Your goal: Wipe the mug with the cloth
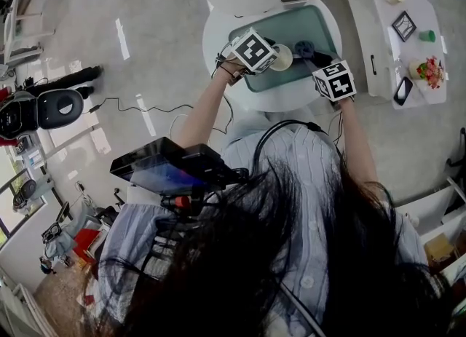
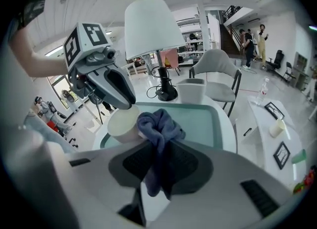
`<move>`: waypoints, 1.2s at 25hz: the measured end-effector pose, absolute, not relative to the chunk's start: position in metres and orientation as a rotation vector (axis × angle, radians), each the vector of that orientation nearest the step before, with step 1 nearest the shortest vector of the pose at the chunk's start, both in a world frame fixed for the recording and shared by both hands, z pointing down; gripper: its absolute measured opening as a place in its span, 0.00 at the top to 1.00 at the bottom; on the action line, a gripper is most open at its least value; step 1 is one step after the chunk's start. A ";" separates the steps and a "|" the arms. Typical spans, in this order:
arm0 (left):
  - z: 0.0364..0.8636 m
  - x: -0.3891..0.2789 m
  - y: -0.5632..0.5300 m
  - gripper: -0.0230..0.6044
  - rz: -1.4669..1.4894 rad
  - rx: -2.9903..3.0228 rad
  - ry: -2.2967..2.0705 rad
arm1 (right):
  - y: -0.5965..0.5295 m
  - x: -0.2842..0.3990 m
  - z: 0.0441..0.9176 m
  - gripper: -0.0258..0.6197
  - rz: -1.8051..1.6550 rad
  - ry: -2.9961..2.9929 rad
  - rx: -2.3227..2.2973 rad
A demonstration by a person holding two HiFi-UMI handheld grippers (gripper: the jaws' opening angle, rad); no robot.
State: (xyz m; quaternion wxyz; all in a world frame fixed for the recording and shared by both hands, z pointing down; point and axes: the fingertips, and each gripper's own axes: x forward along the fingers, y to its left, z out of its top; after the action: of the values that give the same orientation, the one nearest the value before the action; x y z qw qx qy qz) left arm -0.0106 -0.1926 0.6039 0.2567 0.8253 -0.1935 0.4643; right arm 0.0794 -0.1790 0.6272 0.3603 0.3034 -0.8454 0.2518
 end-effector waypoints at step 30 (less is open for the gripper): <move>0.561 -0.069 -0.135 0.90 0.843 2.279 -0.832 | -0.114 0.051 0.571 0.80 0.848 -2.217 1.241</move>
State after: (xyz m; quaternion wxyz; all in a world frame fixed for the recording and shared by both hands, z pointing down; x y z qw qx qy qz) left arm -0.0689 -0.1353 0.5606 0.2827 0.8510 -0.3109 0.3150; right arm 0.0510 -0.1144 0.5710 0.2293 0.4510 -0.8057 0.3082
